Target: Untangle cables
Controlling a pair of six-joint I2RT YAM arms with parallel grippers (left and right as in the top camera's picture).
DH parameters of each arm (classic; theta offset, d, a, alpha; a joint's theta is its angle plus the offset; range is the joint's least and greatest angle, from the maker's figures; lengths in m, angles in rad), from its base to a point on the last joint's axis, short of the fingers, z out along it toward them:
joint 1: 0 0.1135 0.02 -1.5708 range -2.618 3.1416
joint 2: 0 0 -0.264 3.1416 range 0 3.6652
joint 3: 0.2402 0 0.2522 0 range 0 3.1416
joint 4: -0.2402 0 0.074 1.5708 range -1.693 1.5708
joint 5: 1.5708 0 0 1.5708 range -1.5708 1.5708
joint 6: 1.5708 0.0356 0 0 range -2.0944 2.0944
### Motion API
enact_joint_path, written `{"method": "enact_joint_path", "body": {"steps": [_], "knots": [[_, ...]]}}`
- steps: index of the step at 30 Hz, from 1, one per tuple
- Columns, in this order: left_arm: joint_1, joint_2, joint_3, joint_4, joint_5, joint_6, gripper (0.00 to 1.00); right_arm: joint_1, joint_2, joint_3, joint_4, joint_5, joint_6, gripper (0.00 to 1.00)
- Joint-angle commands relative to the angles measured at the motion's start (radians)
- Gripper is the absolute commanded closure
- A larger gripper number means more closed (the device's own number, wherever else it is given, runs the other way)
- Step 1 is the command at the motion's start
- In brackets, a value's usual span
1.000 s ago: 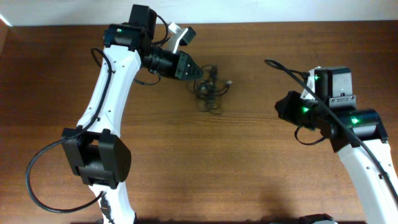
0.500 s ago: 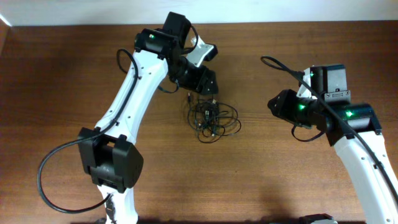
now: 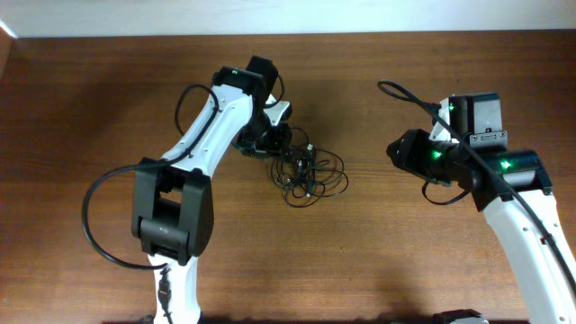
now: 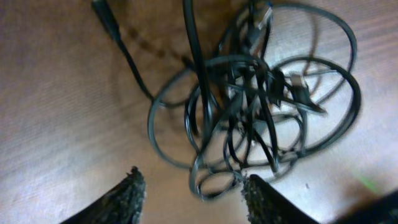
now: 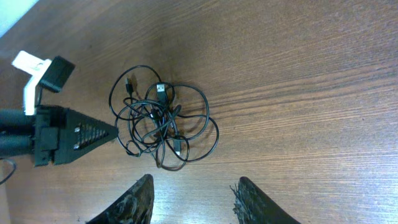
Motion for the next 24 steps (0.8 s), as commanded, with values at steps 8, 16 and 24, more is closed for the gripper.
{"method": "enact_joint_path", "body": {"steps": [8,16,24], "knots": [[-0.012,0.005,-0.127,0.138,0.04,-0.01,1.0,0.002,0.005,-0.001,0.003,-0.005,-0.012,0.51],[-0.013,-0.11,0.382,-0.209,0.223,0.113,1.0,0.002,0.005,-0.001,0.029,-0.01,-0.011,0.45],[-0.008,-0.124,0.61,-0.251,0.506,0.132,1.0,0.002,0.005,-0.001,0.049,-0.063,-0.011,0.44]]}}
